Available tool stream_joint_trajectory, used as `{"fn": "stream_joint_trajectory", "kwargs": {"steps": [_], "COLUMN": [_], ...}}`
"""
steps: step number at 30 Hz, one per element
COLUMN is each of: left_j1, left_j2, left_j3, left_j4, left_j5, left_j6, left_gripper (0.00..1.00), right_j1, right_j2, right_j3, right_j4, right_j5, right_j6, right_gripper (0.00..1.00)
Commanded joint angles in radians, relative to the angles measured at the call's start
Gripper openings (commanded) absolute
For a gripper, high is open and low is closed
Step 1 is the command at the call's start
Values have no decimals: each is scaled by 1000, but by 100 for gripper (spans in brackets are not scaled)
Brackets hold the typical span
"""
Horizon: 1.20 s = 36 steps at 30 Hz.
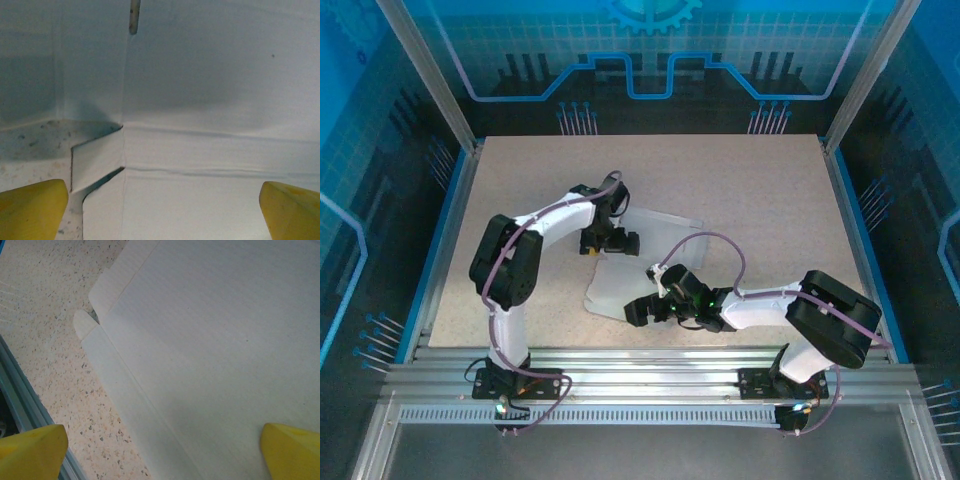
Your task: Fold the paper box
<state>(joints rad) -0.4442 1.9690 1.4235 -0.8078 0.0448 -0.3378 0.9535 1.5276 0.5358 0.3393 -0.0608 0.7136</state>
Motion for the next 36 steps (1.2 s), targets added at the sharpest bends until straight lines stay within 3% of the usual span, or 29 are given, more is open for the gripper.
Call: {"fn": "stream_joint_trajectory", "kwargs": {"steps": [1, 14, 36], "left_j1": [2, -2, -10], "left_j2": [29, 13, 75], "left_j3": [54, 40, -29], "left_j4": [18, 81, 160], "left_j5": [11, 165, 178], "left_j6": [12, 36, 0], "left_gripper": [99, 99, 99], "right_j1": [-6, -6, -5], "right_j2": [55, 65, 78], "right_j3": [-28, -34, 12], "right_j4": [-107, -92, -167], "right_j5": [-19, -18, -25], "right_j6": [21, 26, 17], "right_gripper": [100, 100, 100]}}
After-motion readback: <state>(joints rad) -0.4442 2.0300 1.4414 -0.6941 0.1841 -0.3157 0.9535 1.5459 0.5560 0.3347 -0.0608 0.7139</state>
